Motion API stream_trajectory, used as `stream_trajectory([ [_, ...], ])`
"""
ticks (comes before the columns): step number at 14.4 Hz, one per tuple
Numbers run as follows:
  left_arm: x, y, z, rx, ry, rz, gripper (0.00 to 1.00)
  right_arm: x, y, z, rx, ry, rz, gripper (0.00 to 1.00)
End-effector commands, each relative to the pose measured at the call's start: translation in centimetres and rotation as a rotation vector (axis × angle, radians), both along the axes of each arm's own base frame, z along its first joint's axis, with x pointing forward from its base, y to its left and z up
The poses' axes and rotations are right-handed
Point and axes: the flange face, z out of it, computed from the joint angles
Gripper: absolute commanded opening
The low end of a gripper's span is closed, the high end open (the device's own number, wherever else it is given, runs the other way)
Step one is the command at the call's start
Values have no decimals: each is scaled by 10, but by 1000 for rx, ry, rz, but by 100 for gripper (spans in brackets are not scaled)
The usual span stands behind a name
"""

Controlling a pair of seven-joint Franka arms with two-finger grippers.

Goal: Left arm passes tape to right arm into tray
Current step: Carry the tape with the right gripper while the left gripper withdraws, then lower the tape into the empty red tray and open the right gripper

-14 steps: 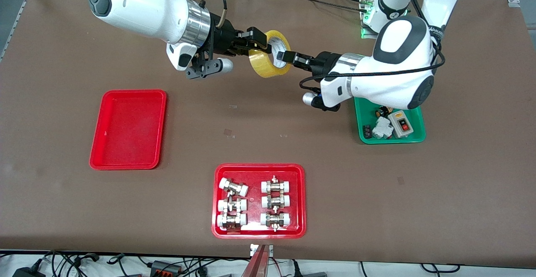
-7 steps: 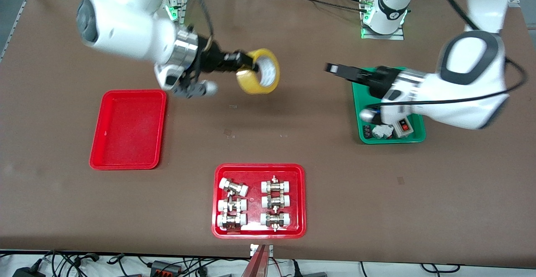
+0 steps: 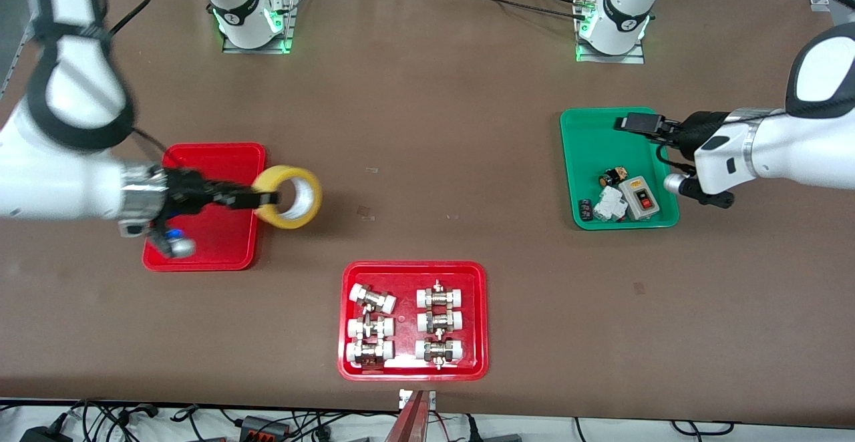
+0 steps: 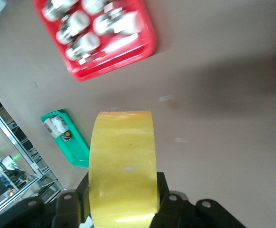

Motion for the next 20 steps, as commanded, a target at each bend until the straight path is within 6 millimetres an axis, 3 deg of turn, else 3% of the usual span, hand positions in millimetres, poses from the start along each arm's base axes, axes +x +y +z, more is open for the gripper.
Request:
stream_trajectory([
  [1, -7, 14, 40, 127, -164, -152, 100, 2, -87, -58, 86, 15, 32, 32],
  [3, -28, 6, 69, 248, -238, -193, 100, -8, -151, -107, 126, 0, 72, 32],
  [5, -39, 6, 94, 299, -303, -243, 100, -23, -198, -158, 194, -12, 91, 32],
  [6, -41, 10, 103, 294, -340, -295, 100, -31, -210, -174, 217, -24, 102, 32],
  [8, -41, 34, 120, 361, -400, -308, 100, -46, -222, -192, 245, -27, 103, 32],
  [10, -43, 45, 129, 384, -423, -268, 100, -54, -230, -210, 276, -41, 118, 32],
  [13, -57, 42, 169, 387, -556, -241, 100, -67, -241, -231, 311, -44, 125, 33],
  [17, -70, 51, 169, 380, -589, -212, 100, -70, -245, -242, 315, -54, 126, 33],
  [19, -77, 57, 164, 356, -568, -118, 100, -70, -244, -244, 319, -53, 127, 34],
  [20, -82, 59, 163, 368, -568, -63, 100, -71, -244, -244, 320, -51, 127, 41],
])
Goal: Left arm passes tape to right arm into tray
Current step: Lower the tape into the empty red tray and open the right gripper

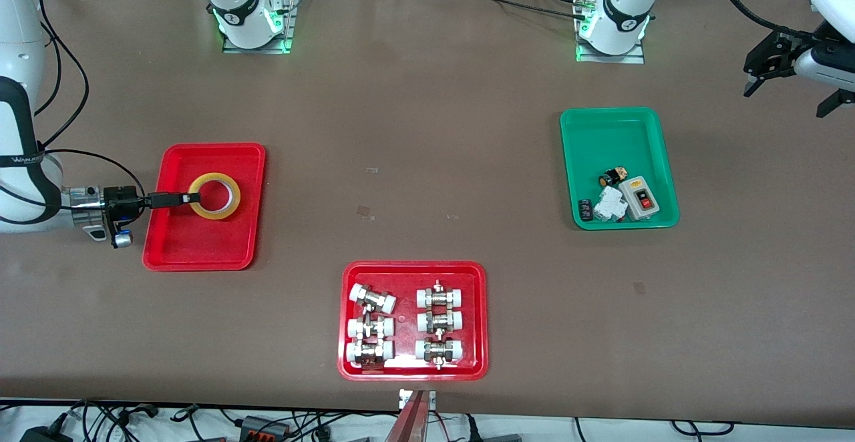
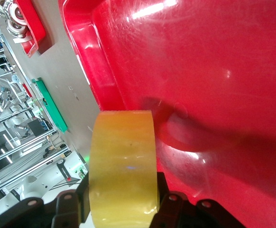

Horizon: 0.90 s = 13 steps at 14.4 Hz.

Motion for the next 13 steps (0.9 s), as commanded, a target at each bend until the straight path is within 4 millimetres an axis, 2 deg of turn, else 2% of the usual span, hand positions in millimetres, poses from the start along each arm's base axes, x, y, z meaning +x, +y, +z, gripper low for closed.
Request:
stream_trajectory([
  [1, -20, 5, -11, -26, -32, 112, 100, -2, 1, 4, 30, -12, 11, 91],
  [2, -27, 4, -14, -34, -46, 167, 100, -3, 0, 3, 34, -8, 10, 100],
  [5, -27, 1, -14, -59, -47, 317, 100, -7, 2, -6, 30, 4, 9, 100],
  [9, -15, 13, -14, -93, -51, 350, 100, -10, 11, -20, -12, -17, 22, 100],
  [11, -12, 21, -8, -146, -51, 378, 100, -4, 19, -14, -75, -49, 71, 100],
  [13, -14, 27, -7, -145, -48, 397, 100, 10, 29, 14, -189, -108, 153, 100],
])
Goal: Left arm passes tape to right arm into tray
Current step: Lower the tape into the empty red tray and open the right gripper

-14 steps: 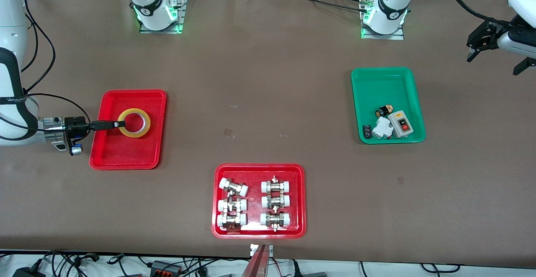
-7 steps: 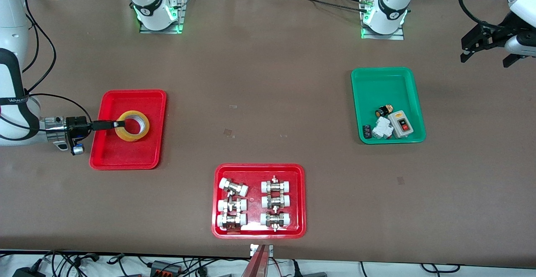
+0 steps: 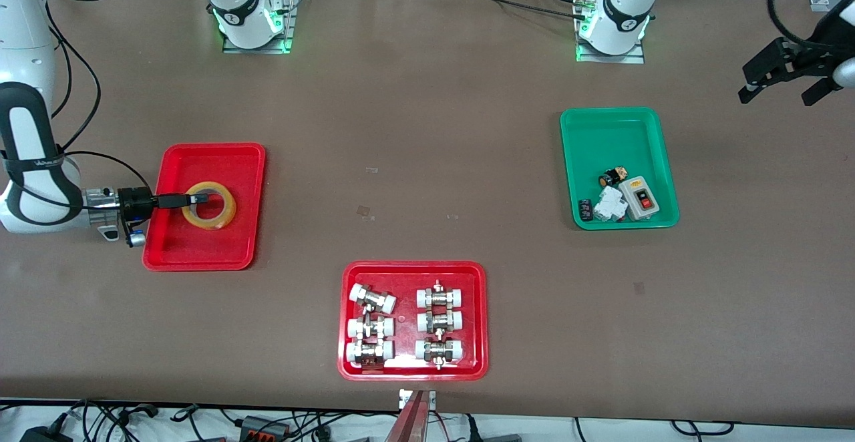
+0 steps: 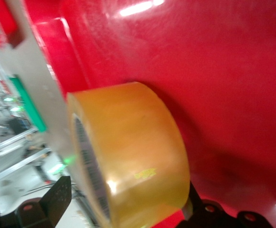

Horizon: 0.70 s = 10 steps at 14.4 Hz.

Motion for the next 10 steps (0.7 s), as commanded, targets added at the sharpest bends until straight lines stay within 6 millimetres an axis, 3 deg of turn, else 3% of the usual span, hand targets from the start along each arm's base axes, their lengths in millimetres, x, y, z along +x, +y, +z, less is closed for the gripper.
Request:
stream_trajectory([
  [1, 2, 3, 6, -13, -7, 25, 100, 17, 23, 55, -150, -84, 132, 100],
  [3, 2, 6, 4, -7, 3, 34, 100, 21, 23, 87, -255, -85, 176, 100],
  [7, 0, 1, 9, 66, 35, 16, 100, 27, 36, 177, -498, -69, 194, 100],
  [9, 2, 1, 6, 66, 40, 15, 100, 27, 33, 225, -564, -81, 190, 100],
  [10, 3, 2, 5, 71, 40, 9, 100, 29, 34, 259, -599, -104, 177, 100],
])
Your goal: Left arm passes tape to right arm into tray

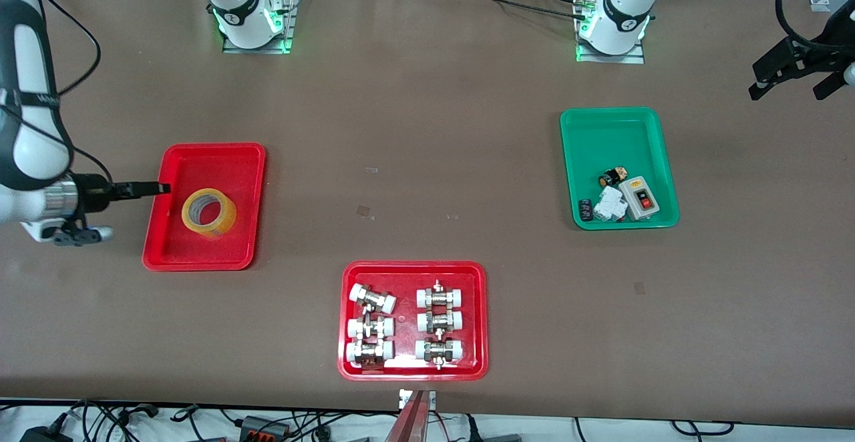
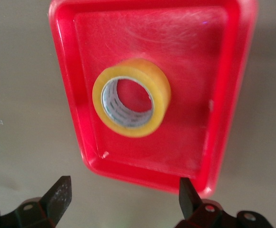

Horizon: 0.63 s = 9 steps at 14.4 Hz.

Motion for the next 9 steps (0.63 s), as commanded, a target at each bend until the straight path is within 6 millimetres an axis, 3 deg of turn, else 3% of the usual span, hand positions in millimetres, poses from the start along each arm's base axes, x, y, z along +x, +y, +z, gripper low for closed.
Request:
stream_trajectory([
  [1, 5, 0, 3, 20, 12, 6, 100, 1, 2, 78, -97, -44, -18, 100],
  [3, 10, 6, -4, 9, 26, 15, 100, 4, 28, 135, -199, -73, -17, 100],
  [6, 13, 9, -4, 6, 26, 16, 100, 1, 60, 198, -257, -84, -31, 100],
  [8, 13, 14, -4, 6, 26, 24, 100, 4, 61, 225, -271, -146, -12, 100],
  [9, 13, 15, -4, 4, 26, 25, 100, 5, 59, 229, -277, -161, -14, 100],
])
